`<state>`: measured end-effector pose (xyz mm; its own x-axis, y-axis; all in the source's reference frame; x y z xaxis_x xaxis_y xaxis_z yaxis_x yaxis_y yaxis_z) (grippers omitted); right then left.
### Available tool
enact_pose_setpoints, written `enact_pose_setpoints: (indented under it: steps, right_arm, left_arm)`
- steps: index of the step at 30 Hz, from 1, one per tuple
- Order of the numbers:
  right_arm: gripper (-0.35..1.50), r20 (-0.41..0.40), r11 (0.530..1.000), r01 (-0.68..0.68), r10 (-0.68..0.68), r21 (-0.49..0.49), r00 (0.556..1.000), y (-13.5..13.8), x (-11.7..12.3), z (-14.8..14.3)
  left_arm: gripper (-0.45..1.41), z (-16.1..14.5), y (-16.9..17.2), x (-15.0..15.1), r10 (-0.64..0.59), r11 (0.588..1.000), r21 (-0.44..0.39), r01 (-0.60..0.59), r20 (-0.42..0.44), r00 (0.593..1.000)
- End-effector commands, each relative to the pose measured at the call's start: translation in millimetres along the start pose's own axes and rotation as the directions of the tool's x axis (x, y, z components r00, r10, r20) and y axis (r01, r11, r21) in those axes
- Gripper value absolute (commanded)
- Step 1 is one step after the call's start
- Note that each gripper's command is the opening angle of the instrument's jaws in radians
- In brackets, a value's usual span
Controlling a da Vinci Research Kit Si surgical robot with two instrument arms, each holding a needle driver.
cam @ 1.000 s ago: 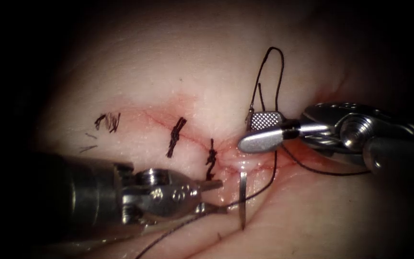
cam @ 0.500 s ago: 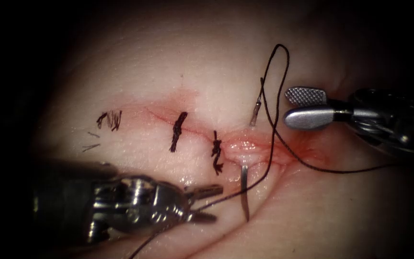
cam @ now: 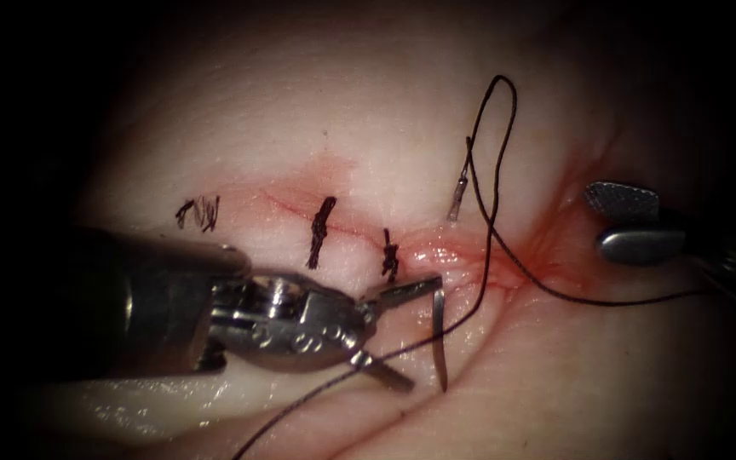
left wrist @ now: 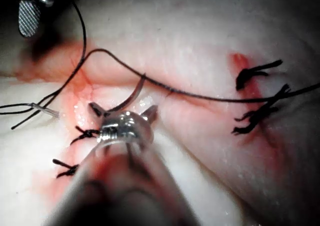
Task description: Wound Closure
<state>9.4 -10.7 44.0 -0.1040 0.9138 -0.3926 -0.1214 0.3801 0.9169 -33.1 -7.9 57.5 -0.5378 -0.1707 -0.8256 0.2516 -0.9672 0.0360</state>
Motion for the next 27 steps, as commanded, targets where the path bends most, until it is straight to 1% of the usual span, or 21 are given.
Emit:
enact_pose_setpoints:
  steps: [1,6,8,10,11,16,19,20,21,22,23,25,26,27]
  right_arm:
    - [1.30,-0.015,1.000,-0.002,0.002,0.003,1.000,0.0,-0.6,0.0]
    - [1.27,-0.063,1.000,0.008,-0.009,-0.009,0.998,-0.6,-0.9,-1.9]
    - [1.27,-0.064,1.000,0.020,-0.021,-0.022,0.998,-0.7,-0.9,-2.4]
    - [1.21,-0.065,0.999,0.020,-0.021,-0.026,0.998,-0.8,-0.9,-2.9]
    - [1.21,-0.065,0.999,0.020,-0.021,-0.026,0.998,-0.8,-0.9,-2.9]
    - [1.21,-0.070,0.999,0.025,-0.027,-0.028,0.997,-0.8,-0.9,-2.7]
    - [1.18,-0.070,0.999,0.031,-0.033,-0.029,0.997,-0.9,-1.0,-2.6]
    - [1.11,-0.074,0.997,0.065,-0.068,-0.038,0.995,-1.0,-1.0,-2.7]
    - [1.11,-0.074,0.997,0.065,-0.068,-0.038,0.995,-1.0,-1.0,-2.7]
    - [1.03,-0.072,0.995,0.088,-0.091,-0.047,0.993,-1.0,-1.0,-2.7]
    - [0.88,-0.064,0.991,0.117,-0.121,-0.061,0.991,-1.1,-1.0,-2.7]
    - [0.07,-0.025,0.975,0.206,-0.209,-0.077,0.978,-1.4,-0.9,-2.7]
    - [-0.15,-0.007,0.968,0.237,-0.238,-0.080,0.971,-1.6,-0.9,-2.7]
    - [-0.28,0.000,0.955,0.283,-0.284,-0.086,0.959,-1.8,-0.9,-2.6]
  left_arm:
    - [0.88,0.9,-0.1,-0.1,0.007,1.000,0.005,-0.007,-0.010,1.000]
    - [0.83,1.9,0.0,0.2,0.020,1.000,0.017,-0.019,-0.045,0.999]
    - [0.79,2.1,-0.1,0.3,0.025,0.999,0.032,-0.024,-0.054,0.998]
    - [0.76,2.3,-0.2,0.4,0.031,0.998,0.060,-0.027,-0.067,0.997]
    - [0.76,2.3,-0.2,0.4,0.031,0.998,0.060,-0.027,-0.067,0.997]
    - [0.59,2.2,-0.2,0.4,0.033,0.996,0.091,-0.026,-0.076,0.997]
    - [0.10,1.8,-0.1,0.2,0.034,0.995,0.101,-0.027,-0.067,0.997]
    - [-0.32,1.5,-0.1,0.0,0.017,0.995,0.096,-0.010,-0.071,0.997]
    - [-0.32,1.5,-0.1,0.0,0.017,0.995,0.096,-0.010,-0.071,0.997]
    - [-0.45,1.4,-0.1,-0.1,0.007,0.996,0.093,0.000,-0.074,0.997]
    - [-0.45,1.2,-0.1,-0.2,-0.016,0.996,0.089,0.023,-0.077,0.997]
    - [-0.45,0.8,-0.1,-0.4,-0.049,0.995,0.084,0.056,-0.085,0.995]
    - [-0.45,0.6,-0.1,-0.5,-0.072,0.993,0.085,0.079,-0.090,0.993]
    - [-0.45,0.4,0.0,-0.6,-0.111,0.990,0.075,0.119,-0.109,0.988]
